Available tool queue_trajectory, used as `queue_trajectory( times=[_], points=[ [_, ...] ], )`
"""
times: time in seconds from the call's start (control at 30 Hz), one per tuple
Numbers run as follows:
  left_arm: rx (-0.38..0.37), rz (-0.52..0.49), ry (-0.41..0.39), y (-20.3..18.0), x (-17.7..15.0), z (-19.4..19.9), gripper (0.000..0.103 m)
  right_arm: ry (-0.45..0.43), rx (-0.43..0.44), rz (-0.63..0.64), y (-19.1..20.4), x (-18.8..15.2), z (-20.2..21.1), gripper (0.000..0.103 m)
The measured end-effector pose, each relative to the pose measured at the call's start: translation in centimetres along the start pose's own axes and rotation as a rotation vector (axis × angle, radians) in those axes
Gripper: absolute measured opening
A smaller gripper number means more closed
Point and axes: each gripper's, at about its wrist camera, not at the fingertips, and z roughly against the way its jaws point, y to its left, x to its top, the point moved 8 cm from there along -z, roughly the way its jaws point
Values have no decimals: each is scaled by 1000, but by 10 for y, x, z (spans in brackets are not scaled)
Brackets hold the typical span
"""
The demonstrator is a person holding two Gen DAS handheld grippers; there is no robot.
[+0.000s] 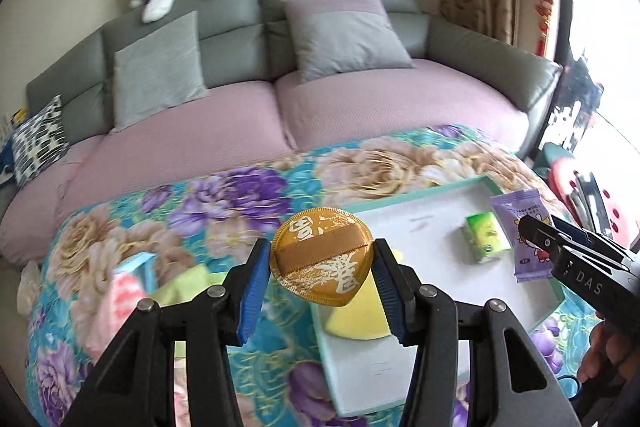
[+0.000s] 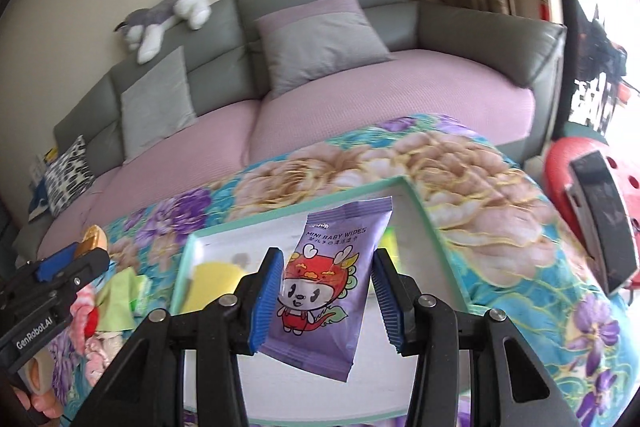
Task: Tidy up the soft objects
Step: 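Carry and release the puff into the tray with the left tool while the right releases the wipes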
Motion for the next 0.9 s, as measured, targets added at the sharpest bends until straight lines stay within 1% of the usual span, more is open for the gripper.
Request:
queue_trajectory(
  times=[0.1, 0.2, 0.3, 0.37, 0.47, 0.5, 0.53, 0.6, 0.67, 0.7, 0.73, 0.77, 0.8, 0.83, 0.87, 0.9],
  points=[
    [-43, -40, 33, -32, -4, -15, 53, 14, -48, -24, -23, -3, -2, 48],
    [-63, -83, 85, -59, -16, -35, 53, 51, -44, -51, -38, -11, -9, 48],
    [-65, -108, 141, -76, -30, -55, 53, 91, -65, -44, -47, -21, -17, 48],
    [-63, -117, 177, -83, -38, -66, 53, 113, -61, -49, -50, -26, -20, 48],
    [-62, -116, 200, -88, -44, -74, 54, 132, -47, -54, -53, -31, -23, 48],
    [-58, -114, 202, -89, -44, -75, 58, 133, -47, -52, -53, -31, -23, 49],
    [-54, -112, 203, -89, -44, -76, 70, 135, -47, -53, -53, -31, -22, 50],
    [-48, -106, 198, -89, -43, -76, 80, 137, -46, -53, -52, -31, -22, 50],
    [-46, -104, 193, -89, -41, -75, 81, 140, -51, -49, -52, -30, -22, 50],
    [-44, -100, 194, -87, -40, -75, 81, 141, -54, -50, -52, -30, -22, 53],
    [-40, -94, 192, -85, -40, -74, 83, 144, -59, -51, -53, -30, -22, 60],
    [-35, -86, 191, -82, -39, -73, 85, 147, -67, -46, -52, -29, -21, 62],
    [-28, -77, 190, -78, -38, -73, 90, 146, -76, -36, -51, -28, -20, 67],
    [-19, -65, 188, -73, -37, -72, 92, 145, -84, -25, -51, -27, -19, 76],
    [-11, -50, 187, -68, -36, -71, 92, 143, -94, -14, -50, -26, -19, 82],
    [-4, -36, 184, -62, -35, -70, 92, 140, -106, -4, -49, -24, -18, 96]
  ],
)
